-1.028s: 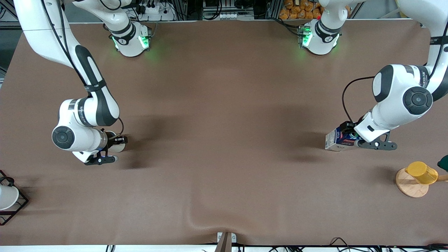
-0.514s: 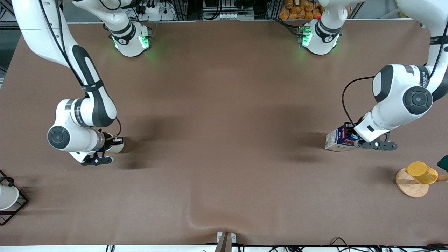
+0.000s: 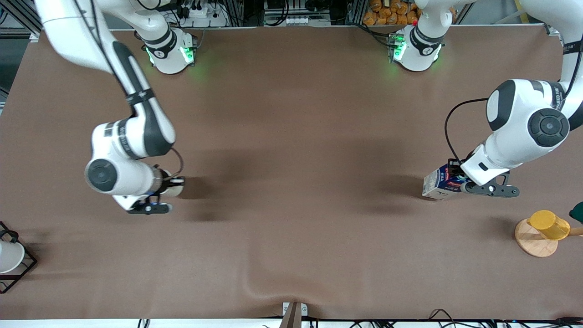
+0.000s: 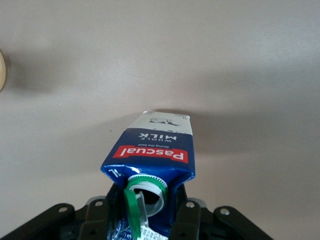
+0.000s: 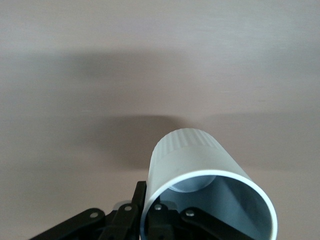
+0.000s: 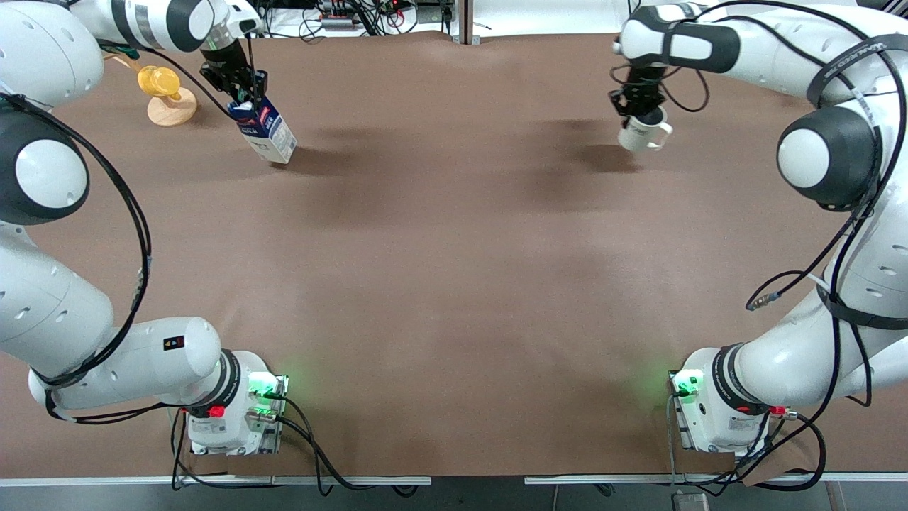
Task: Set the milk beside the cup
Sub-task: 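Lift the milk with the left gripper while the right gripper carries the mug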
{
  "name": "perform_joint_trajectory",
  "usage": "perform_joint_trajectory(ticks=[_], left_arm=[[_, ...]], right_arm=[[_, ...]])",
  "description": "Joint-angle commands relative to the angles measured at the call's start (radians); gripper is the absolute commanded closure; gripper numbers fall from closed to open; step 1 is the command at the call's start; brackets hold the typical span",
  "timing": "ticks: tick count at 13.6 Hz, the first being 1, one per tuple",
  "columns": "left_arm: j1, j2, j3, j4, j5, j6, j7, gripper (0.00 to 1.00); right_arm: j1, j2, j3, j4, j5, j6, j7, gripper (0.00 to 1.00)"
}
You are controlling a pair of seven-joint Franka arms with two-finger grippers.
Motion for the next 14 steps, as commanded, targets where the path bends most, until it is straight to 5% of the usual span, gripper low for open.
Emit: perform_joint_trajectory(ticks=[1, 6, 14], left_arm=[[0.003, -0.016, -0.032, 0.036, -0.023, -0.048, -0.015, 0.56], [0.003, -0.024, -0.062, 0.088, -0.026, -0.104, -0.053, 0.56], [-0.034, -0.009, -0.095, 0.17, -0.035, -0.157, -0.176, 0.56]], right_arm=[[0.136, -0.003, -0.013, 0.079, 0.005, -0.019, 0.179, 1.0], [0.313, 0.028, -0.013, 0.123, 0.036, -0.005, 0.464, 1.0], [0.436, 0.189, -0.013, 0.206, 0.062, 0.108, 0.702, 1.0]])
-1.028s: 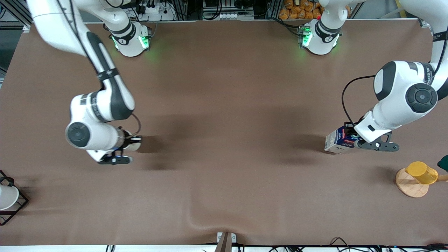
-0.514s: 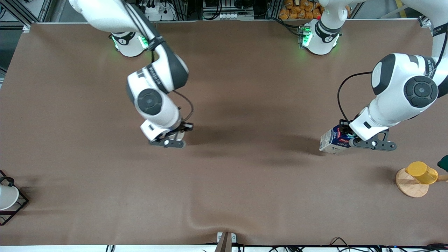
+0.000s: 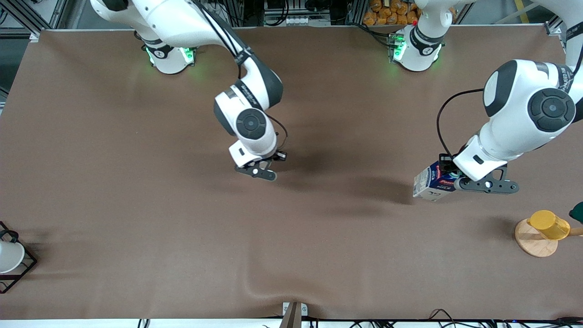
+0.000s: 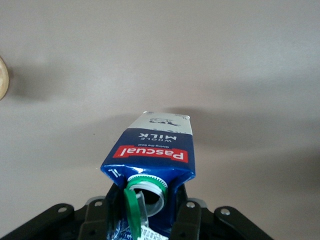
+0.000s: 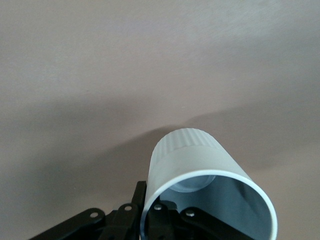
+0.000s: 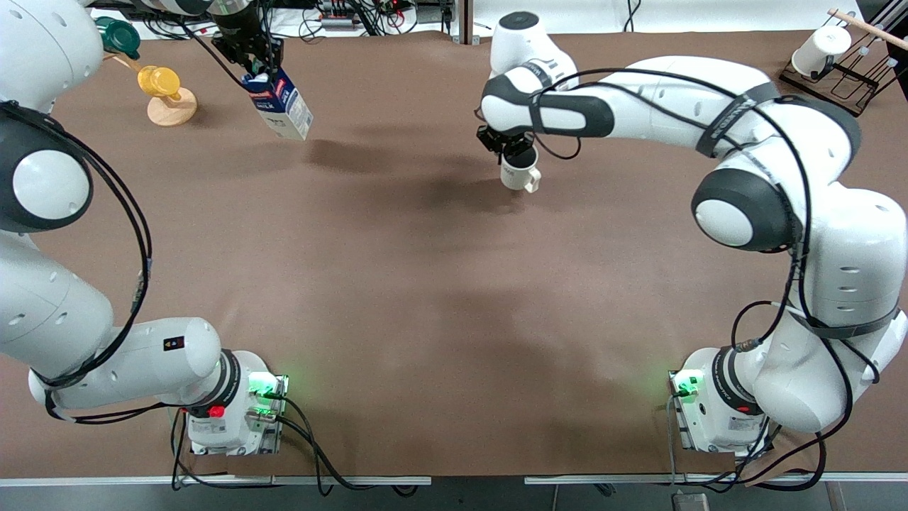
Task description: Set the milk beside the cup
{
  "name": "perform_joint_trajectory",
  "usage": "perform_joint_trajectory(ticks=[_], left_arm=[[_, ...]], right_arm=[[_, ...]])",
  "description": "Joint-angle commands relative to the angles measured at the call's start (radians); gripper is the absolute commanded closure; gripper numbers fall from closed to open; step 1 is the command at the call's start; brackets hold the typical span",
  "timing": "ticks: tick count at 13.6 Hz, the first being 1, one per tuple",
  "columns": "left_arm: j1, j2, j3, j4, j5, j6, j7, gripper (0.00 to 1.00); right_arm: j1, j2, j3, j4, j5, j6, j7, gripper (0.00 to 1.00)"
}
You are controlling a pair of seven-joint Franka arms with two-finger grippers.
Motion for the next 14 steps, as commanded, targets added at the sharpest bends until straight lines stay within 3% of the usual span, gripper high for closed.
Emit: perform_joint_trajectory(ticks=[1, 8, 9, 10, 14], left_arm=[[-0.034, 0.001, -0.003, 0.033, -0.027, -0.033, -0.053, 0.56], [-0.166, 0.009, -0.005, 0.05, -0.066, -0.035, -0.236, 0.56], [-0.186, 0.009, -0.005, 0.051, -0.073, -0.035, -0.266, 0.56], [-0.206, 0.009, -0.005, 0.051, -0.087, -0.035, -0.303, 0.56], [-0.299, 0.016, -0.003, 0.053, -0.104, -0.035, -0.405, 0.55]], right_arm=[[0.01, 0.051, -0.013, 0.056, 0.02, 0.036, 0.027, 1.0], [0.01, 0.089, -0.013, 0.058, 0.02, 0.13, 0.024, 1.0], [0.01, 0.089, -0.013, 0.058, 0.02, 0.128, 0.01, 0.62], [0.013, 0.089, -0.013, 0.058, 0.019, 0.128, 0.015, 0.01], [0.016, 0.066, -0.014, 0.074, 0.02, 0.121, 0.009, 0.0]])
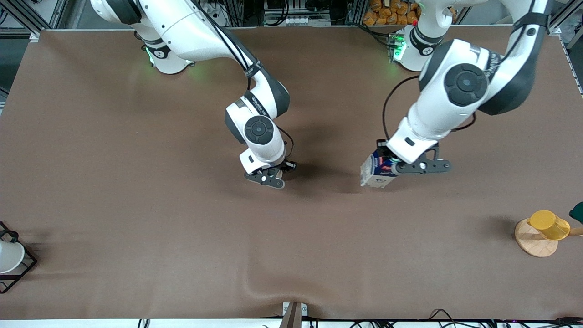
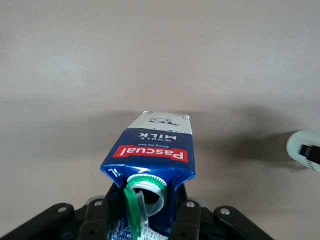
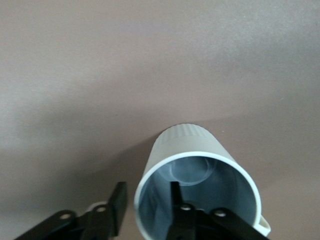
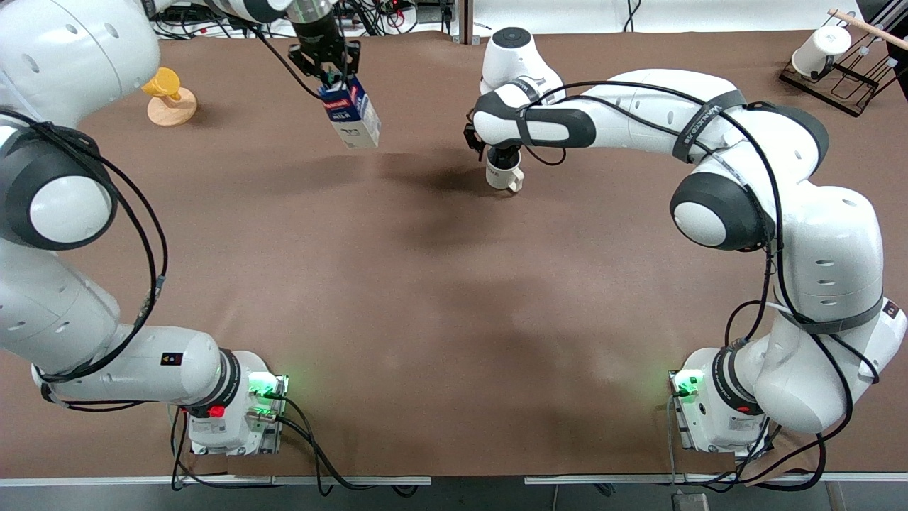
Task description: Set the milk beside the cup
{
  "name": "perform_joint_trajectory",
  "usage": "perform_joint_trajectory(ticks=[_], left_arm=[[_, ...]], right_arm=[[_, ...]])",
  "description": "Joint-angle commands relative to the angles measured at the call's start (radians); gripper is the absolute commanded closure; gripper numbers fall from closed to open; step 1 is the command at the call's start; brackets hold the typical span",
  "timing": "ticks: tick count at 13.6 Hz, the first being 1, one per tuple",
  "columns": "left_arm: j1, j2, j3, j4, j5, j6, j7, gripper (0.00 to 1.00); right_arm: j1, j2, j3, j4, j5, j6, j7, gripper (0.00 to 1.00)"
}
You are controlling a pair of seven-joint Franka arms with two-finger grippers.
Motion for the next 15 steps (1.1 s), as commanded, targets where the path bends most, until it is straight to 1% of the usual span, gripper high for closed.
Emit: perform_joint_trajectory(ticks=[1, 3, 6, 9, 12, 13, 15], left_arm=[[-0.067, 0.016, 0.005, 0.026, -0.016, -0.023, -0.074, 0.53], [-0.109, 0.031, 0.005, 0.03, -0.014, -0.023, -0.134, 0.54], [-0.164, 0.053, 0.005, 0.034, -0.005, -0.021, -0.168, 0.57], [-0.239, 0.074, 0.005, 0.035, -0.003, -0.021, -0.19, 0.57], [-0.328, 0.151, 0.008, 0.13, 0.001, -0.023, -0.19, 0.57], [-0.368, 0.171, 0.014, 0.138, 0.001, -0.021, -0.19, 0.56], [-0.389, 0.22, 0.016, 0.193, 0.003, -0.023, -0.19, 0.57]], right_arm=[[0.0, -0.014, -0.008, 0.04, 0.018, -0.018, -0.005, 0.0], [-0.006, -0.058, -0.011, 0.041, 0.021, -0.058, -0.005, 0.0], [-0.07, -0.142, -0.011, 0.042, 0.021, -0.156, -0.022, 0.0], [-0.153, -0.201, -0.011, 0.041, 0.021, -0.256, -0.218, 0.0], [-0.263, -0.239, -0.011, 0.027, 0.021, -0.337, -0.392, 0.0], [-0.305, -0.25, -0.013, 0.025, 0.019, -0.372, -0.481, 0.0], [-0.389, -0.3, -0.016, 0.001, 0.015, -0.411, -0.598, 0.0]])
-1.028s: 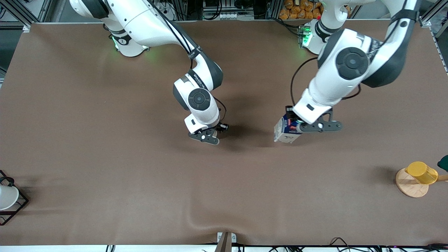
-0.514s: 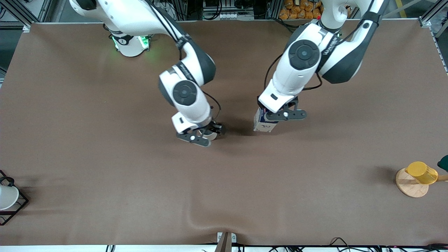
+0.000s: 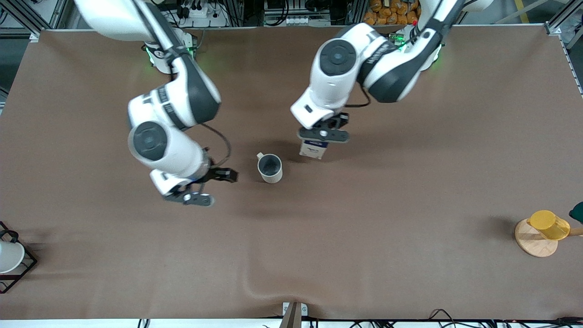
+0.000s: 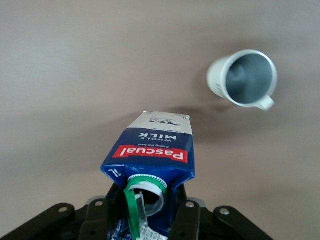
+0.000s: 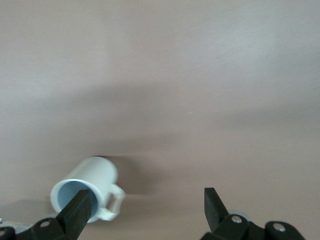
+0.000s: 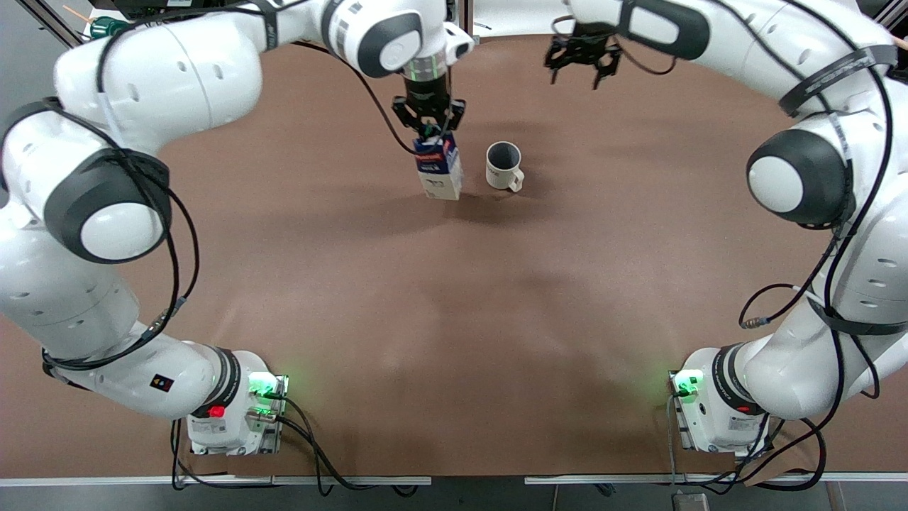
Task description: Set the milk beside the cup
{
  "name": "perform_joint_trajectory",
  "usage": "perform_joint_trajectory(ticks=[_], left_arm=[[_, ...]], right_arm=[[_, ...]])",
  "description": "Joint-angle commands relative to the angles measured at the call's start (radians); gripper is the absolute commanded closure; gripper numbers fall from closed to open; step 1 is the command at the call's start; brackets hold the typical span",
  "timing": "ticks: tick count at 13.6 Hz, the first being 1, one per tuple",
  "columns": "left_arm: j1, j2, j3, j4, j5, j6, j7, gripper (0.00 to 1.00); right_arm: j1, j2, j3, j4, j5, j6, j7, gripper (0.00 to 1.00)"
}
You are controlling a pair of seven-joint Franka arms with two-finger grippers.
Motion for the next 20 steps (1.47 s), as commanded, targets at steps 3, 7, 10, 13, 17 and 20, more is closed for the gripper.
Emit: perform_joint_trajectory(ticks=[3, 7, 10, 13, 17, 20], left_arm=[[-0.092, 0.123, 0.03, 0.142, 0.001, -0.021, -0.053, 0.57], [-0.181, 0.208, 0.066, 0.217, -0.001, -0.015, -0.23, 0.58], [-0.262, 0.217, 0.129, 0.222, -0.002, -0.006, -0.274, 0.59], [-0.324, 0.242, 0.189, 0.26, -0.001, 0.0, -0.346, 0.59], [-0.378, 0.256, 0.238, 0.263, -0.001, 0.038, -0.409, 0.59], [-0.411, 0.263, 0.261, 0.268, -0.001, 0.04, -0.41, 0.59]], right_arm=[[-0.212, -0.194, 0.014, -0.184, 0.002, -0.021, -0.304, 0.0], [-0.317, -0.332, 0.014, -0.275, -0.063, -0.032, -0.513, 0.0], [-0.352, -0.429, 0.014, -0.272, -0.086, -0.099, -0.571, 0.0], [-0.419, -0.507, 0.014, -0.267, -0.149, -0.184, -0.631, 0.0], [-0.447, -0.524, 0.016, -0.211, -0.143, -0.28, -0.621, 0.0], [-0.466, -0.549, 0.016, -0.211, -0.137, -0.31, -0.62, 0.0]])
